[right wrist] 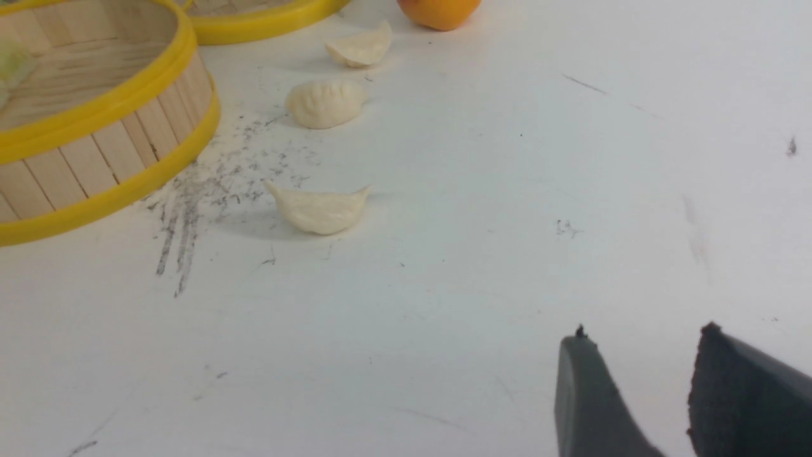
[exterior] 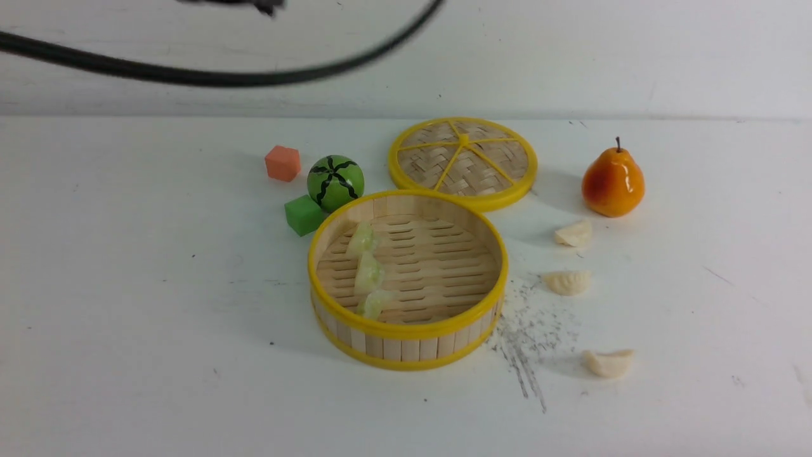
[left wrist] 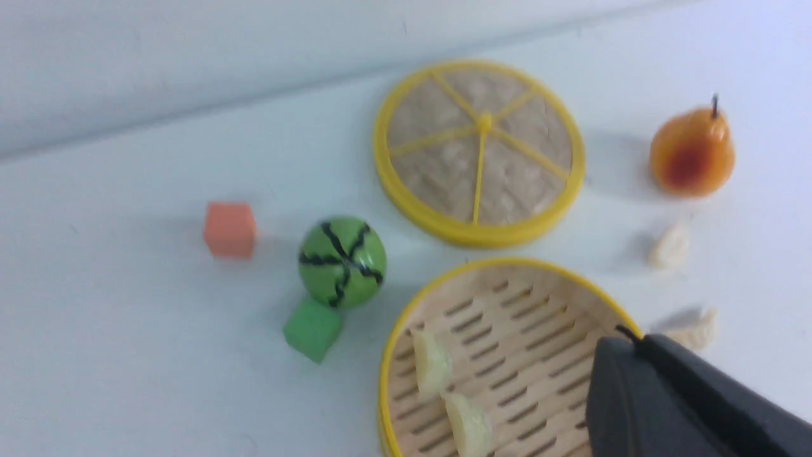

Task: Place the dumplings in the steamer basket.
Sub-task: Use the right arm to grab a dumpling

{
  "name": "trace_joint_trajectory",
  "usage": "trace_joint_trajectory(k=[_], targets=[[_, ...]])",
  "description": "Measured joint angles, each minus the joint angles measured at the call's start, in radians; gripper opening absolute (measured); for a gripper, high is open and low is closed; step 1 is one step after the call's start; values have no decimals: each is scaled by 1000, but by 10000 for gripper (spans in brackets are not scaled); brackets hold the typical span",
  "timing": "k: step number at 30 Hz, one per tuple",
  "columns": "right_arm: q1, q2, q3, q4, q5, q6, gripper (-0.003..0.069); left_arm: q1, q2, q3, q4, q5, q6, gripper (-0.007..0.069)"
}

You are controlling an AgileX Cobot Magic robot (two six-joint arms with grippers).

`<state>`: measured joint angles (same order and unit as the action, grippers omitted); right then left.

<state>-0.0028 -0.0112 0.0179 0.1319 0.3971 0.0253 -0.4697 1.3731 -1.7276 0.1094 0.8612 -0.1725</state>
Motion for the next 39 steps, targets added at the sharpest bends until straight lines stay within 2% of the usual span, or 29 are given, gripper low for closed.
trace_joint_trajectory(k=[4,10,15,17,19,26,31,34,35,37,38,39], targets=[[0,0,0,0,0,0,239,0,-215,109,11,-66,-1,-13],[0,0,0,0,0,0,239,0,-468,453,27,-161,-1,-13],[0,0,0,0,0,0,239,0,-545,814,70,-256,-1,-13],[0,0,0,0,0,0,239,0,-550,899,70,-295,-1,-13],[0,0,0,0,0,0,239,0,-554,1024,70,-409,-1,-13],[0,0,0,0,0,0,239,0,-554,1160,71,-756,-1,-13],[0,0,2,-4,-33,0,239,0,-555,1161,72,-793,-1,-13],[0,0,10,13,-164,0,239,0,-555,1164,65,-793,-1,-13],[0,0,10,20,-280,0,239,0,-555,1164,65,-793,-1,-13],[0,0,10,25,-428,0,239,0,-555,1164,62,-793,-1,-13],[0,0,10,26,-442,4,239,0,-555,1164,62,-793,-1,-13],[0,0,10,30,-541,32,239,0,-555,1164,62,-794,-1,-13]])
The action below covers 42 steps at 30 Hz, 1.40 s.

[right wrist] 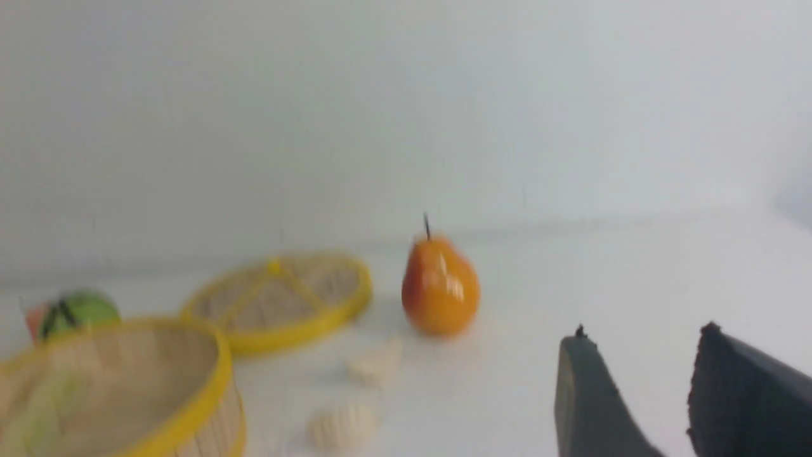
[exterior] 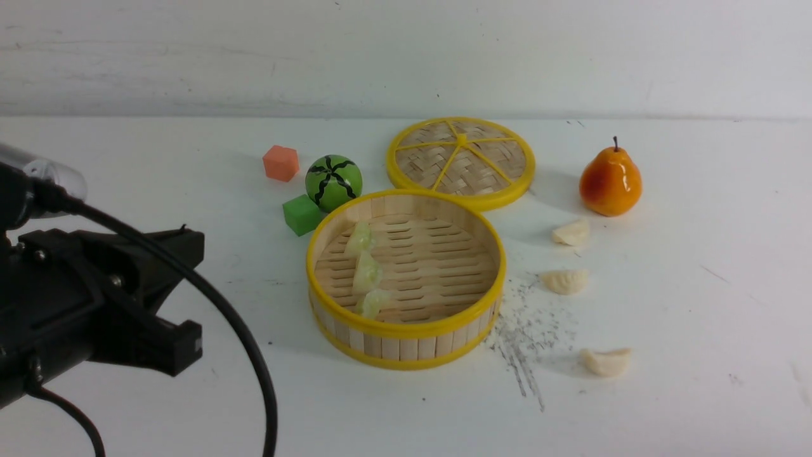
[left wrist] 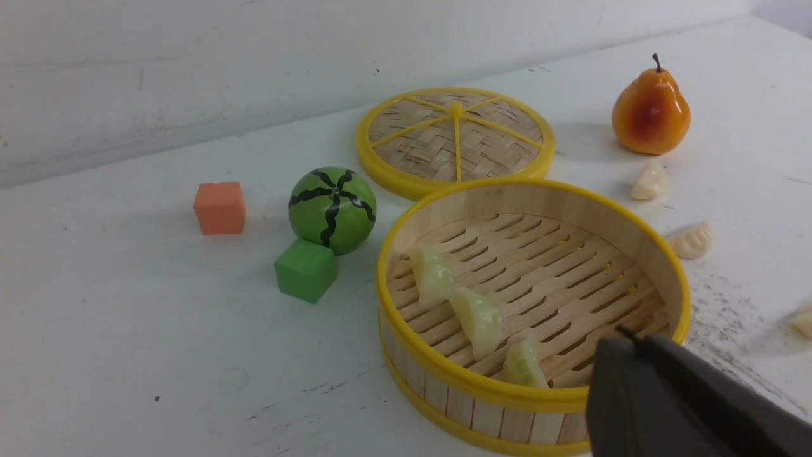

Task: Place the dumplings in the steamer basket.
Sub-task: Use the right arm to grab a dumpling

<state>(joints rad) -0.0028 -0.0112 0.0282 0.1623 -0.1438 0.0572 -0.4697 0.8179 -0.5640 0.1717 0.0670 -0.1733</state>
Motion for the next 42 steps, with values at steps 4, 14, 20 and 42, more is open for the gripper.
trace_joint_trajectory(k=[4,14,20,42], targets=[[0,0,0,38,-215,129,239,0,0,1,-1,-12,0,-13],[0,33,-131,90,-267,237,118,0,-2,1,-1,-37,0,-13],[0,278,-368,90,-81,22,-18,0,1,1,-1,-37,0,-13],[151,1601,-1223,82,641,-51,129,0,1,1,-40,4,-183,-8]])
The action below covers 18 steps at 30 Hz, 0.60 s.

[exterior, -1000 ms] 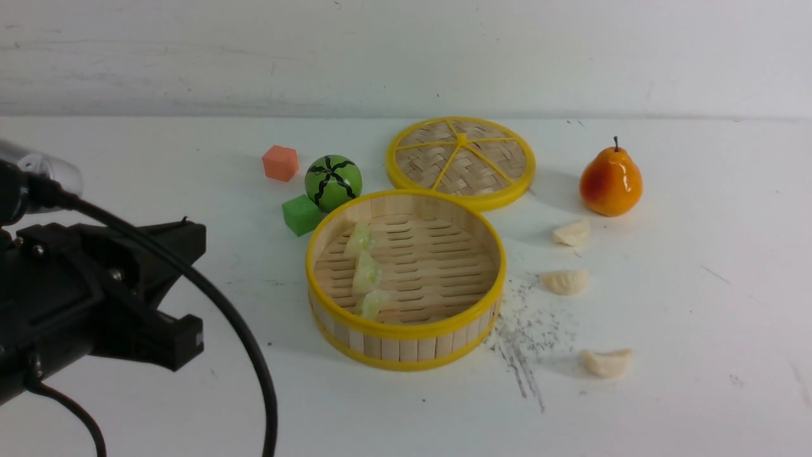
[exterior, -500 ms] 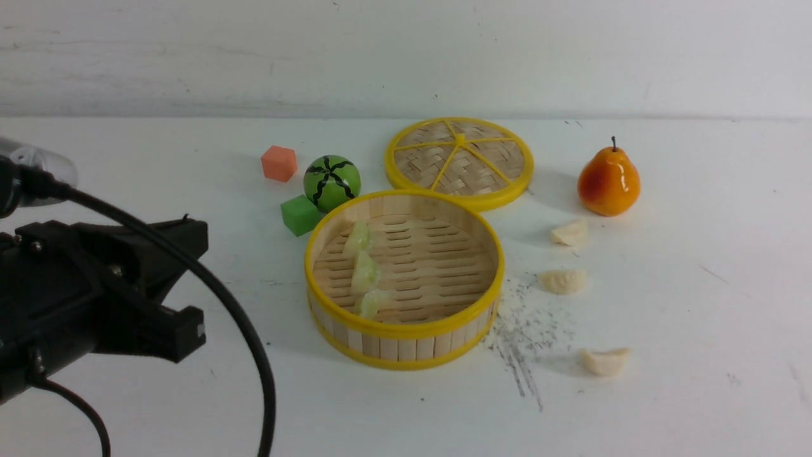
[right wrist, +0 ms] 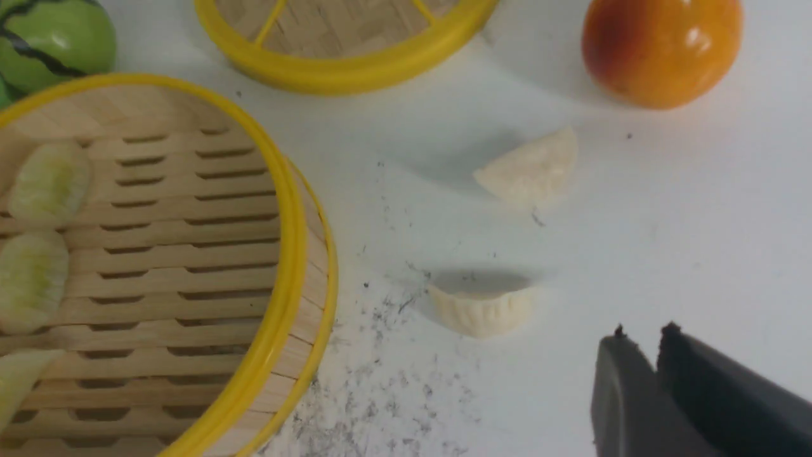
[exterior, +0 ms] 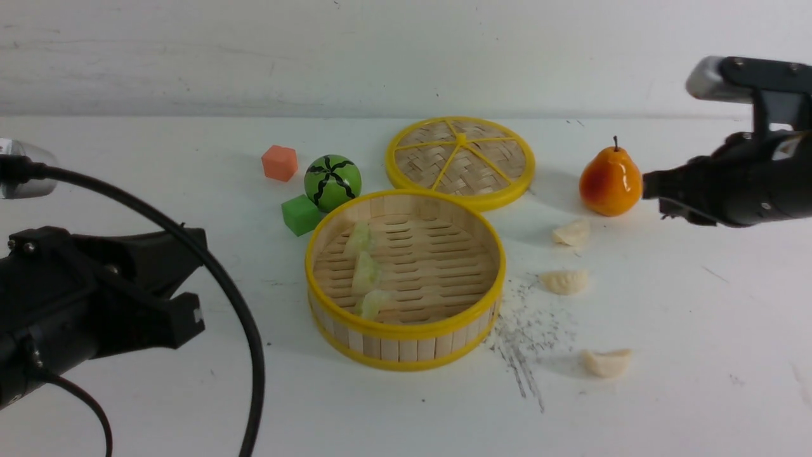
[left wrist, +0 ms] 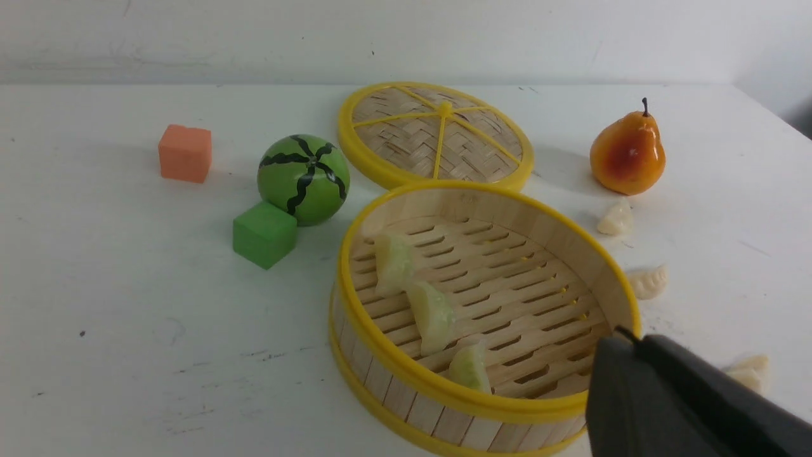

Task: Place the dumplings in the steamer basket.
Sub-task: Use the right arm to grab a dumpling

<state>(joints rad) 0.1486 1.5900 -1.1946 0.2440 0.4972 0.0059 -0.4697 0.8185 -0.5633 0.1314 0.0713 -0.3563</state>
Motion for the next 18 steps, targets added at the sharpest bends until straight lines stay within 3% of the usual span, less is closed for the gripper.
trace_joint_trajectory(k=[7,9,12,18], targets=[[0,287,-216,90,55,33,496,0,0,0,0,8,0,-1],[0,362,-277,93,21,83,551,0,0,0,0,9,0,0],[0,449,-344,55,-42,172,568,0,0,0,0,22,0,1],[0,587,-453,-71,-84,343,513,0,3,0,0,32,0,5]])
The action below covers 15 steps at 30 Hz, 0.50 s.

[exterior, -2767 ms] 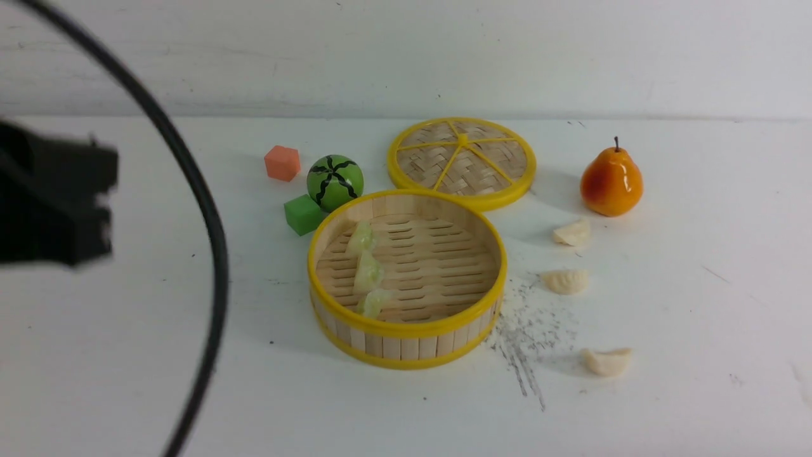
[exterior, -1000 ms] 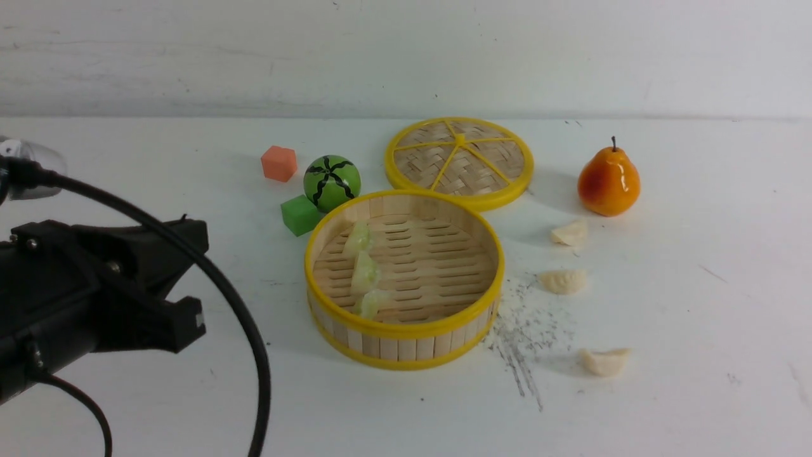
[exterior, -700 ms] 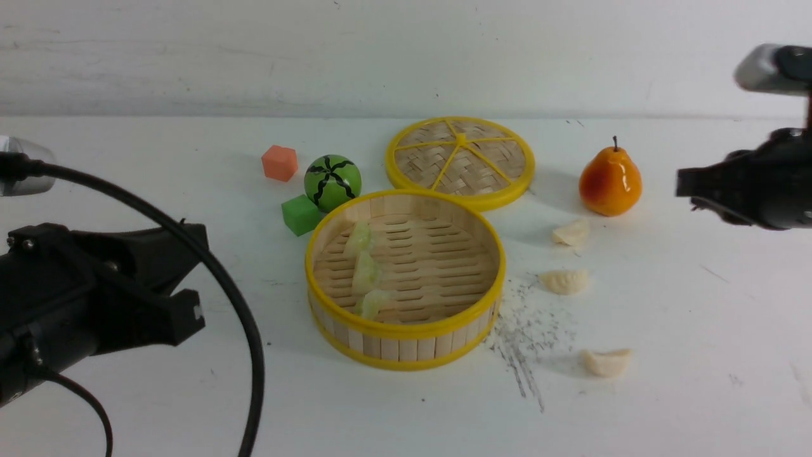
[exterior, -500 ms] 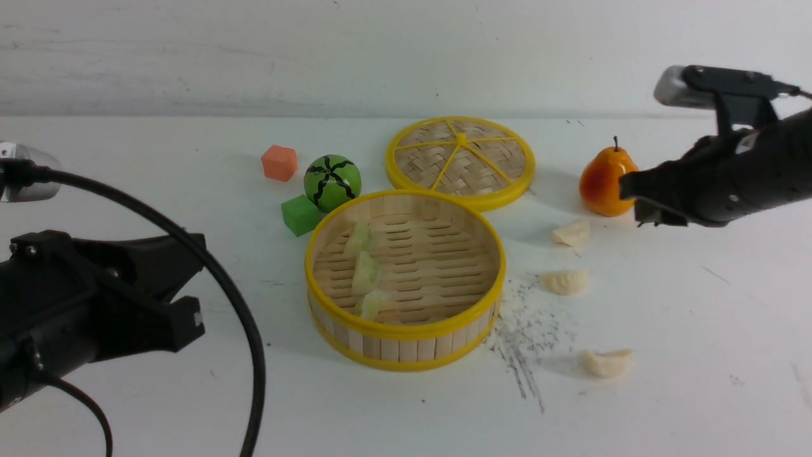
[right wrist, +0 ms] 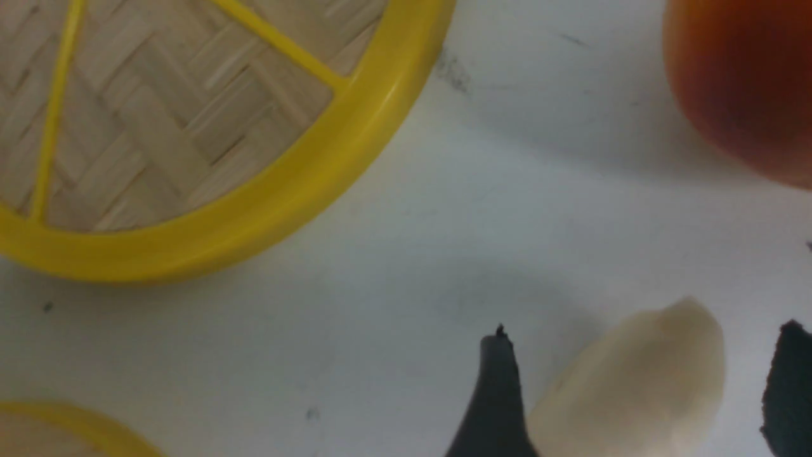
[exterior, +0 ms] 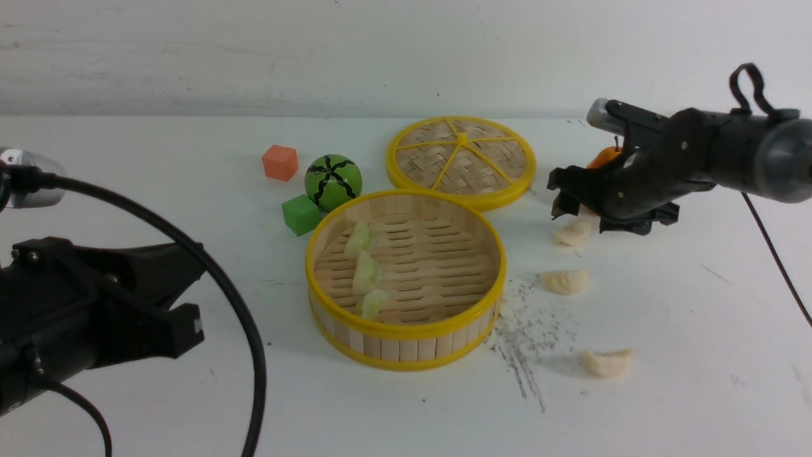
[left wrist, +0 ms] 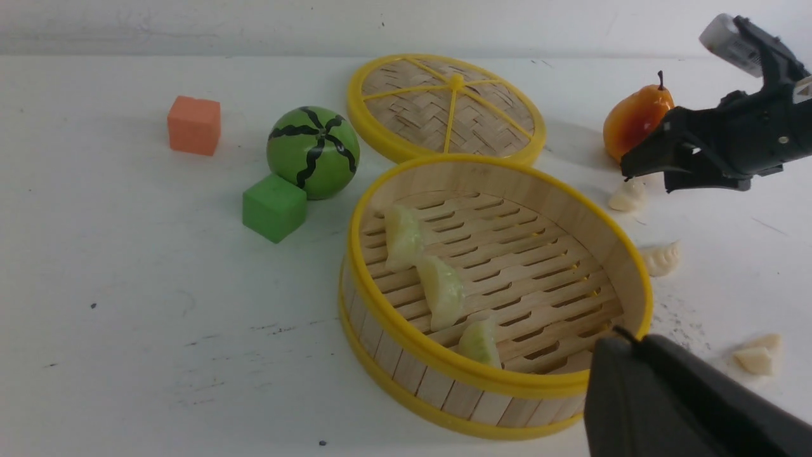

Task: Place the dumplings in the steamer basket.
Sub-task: Use the right arm to grab a dumpling

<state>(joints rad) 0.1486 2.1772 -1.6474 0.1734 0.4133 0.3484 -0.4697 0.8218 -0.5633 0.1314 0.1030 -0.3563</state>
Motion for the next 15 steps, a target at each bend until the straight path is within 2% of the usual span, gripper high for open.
trace_joint_trajectory(k=[5,7,10,13,14,15], targets=[[0,54,-52,-82,3,50,456,0,9,0,0,2,0,6],[1,69,-62,-109,3,50,391,0,14,0,0,3,0,7],[1,69,-68,-113,16,8,260,0,19,0,0,3,0,9],[1,68,-69,-86,49,-23,110,0,19,0,0,3,0,13],[1,68,-69,-67,77,-32,38,0,19,0,0,3,0,15],[1,68,-69,-52,94,-36,3,0,19,0,0,3,0,16]])
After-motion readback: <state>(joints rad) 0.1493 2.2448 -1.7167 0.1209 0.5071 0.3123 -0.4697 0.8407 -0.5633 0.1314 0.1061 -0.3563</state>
